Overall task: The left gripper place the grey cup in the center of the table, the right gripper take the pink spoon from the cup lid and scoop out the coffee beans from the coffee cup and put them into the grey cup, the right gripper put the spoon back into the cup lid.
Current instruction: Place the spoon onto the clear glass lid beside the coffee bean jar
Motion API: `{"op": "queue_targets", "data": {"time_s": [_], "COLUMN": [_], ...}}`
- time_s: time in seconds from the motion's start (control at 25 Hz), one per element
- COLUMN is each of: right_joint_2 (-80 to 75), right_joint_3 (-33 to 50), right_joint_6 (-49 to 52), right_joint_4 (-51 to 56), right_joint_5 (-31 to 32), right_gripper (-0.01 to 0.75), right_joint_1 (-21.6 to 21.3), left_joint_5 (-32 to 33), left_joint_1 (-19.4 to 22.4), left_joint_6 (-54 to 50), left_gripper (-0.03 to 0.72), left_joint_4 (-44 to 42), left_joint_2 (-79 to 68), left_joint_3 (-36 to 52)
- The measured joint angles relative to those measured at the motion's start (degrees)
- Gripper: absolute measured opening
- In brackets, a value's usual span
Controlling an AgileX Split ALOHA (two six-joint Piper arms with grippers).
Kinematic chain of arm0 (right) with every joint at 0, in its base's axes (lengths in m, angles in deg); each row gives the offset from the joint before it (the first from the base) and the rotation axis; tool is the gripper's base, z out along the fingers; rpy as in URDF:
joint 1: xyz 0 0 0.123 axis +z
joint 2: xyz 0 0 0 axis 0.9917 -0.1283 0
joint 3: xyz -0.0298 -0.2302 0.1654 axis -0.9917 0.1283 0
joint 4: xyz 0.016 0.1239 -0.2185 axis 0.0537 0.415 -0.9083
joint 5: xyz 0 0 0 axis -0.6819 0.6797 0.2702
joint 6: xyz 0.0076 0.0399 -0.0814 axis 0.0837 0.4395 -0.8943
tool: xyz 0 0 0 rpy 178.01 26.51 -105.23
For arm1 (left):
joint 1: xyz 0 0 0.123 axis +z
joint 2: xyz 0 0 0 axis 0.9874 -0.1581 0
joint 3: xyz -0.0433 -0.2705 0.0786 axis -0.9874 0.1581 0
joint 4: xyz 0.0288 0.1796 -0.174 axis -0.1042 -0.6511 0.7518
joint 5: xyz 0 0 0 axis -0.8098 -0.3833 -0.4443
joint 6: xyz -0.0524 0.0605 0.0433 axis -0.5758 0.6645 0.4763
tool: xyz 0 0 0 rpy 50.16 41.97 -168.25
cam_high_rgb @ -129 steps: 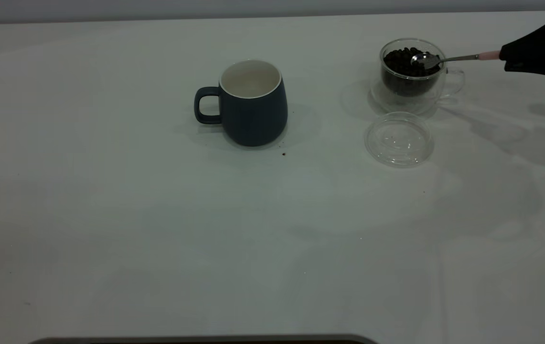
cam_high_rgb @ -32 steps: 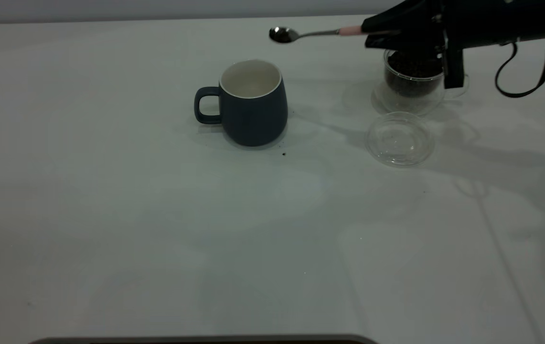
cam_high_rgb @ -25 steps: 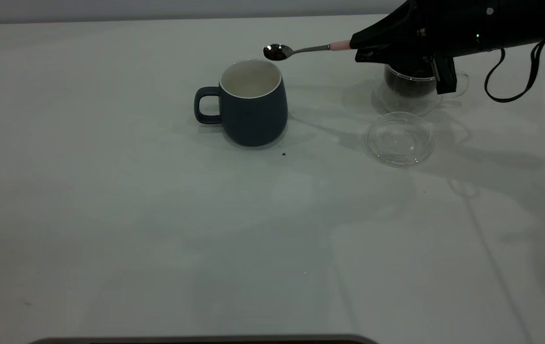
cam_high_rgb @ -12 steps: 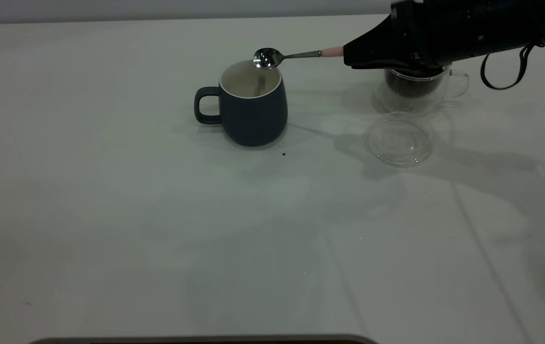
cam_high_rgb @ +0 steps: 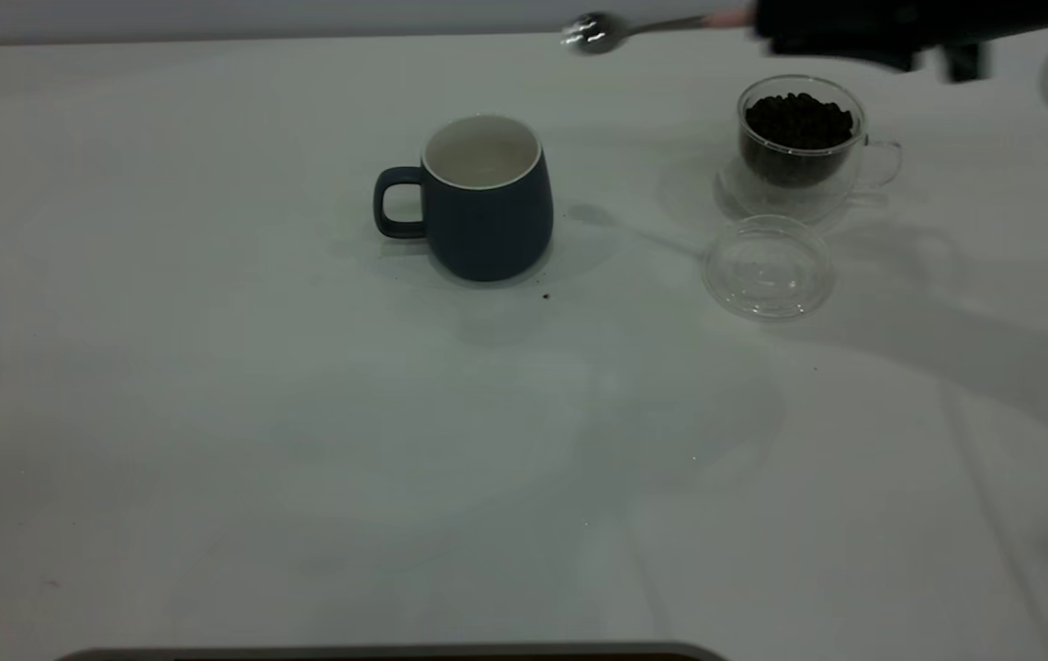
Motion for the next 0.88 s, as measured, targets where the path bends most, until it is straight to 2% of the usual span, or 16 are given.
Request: {"op": "queue_targets", "data": {"time_s": [0.16, 0.36, 0.68, 0.88], "right_joint_2": [4.6, 2.4, -9.1, -14.0], "right_joint_3": [8.2, 11.5, 11.3, 7.7], "right_joint_6": [7.7, 9.9, 7.7, 6.8], "right_joint_4": [-0.9, -2.2, 0.7, 1.6], "right_joint_5": [-2.4, -1.7, 2.0, 2.3], "right_gripper": [0.114, 0.114, 0.114, 0.114], "right_joint_1": [-6.4, -11.8, -13.4, -13.8], "left_joint_5": [0.0, 0.0, 0.0, 0.0], "left_joint_1": [0.0, 0.0, 0.0, 0.0], "left_joint_6": [0.1, 0.1, 0.1, 0.1], "left_gripper": [0.567, 0.567, 0.567, 0.567], "left_joint_4": [0.0, 0.0, 0.0, 0.0], "left_joint_2": [0.0, 0.0, 0.0, 0.0], "left_joint_3": [0.0, 0.0, 0.0, 0.0]}}
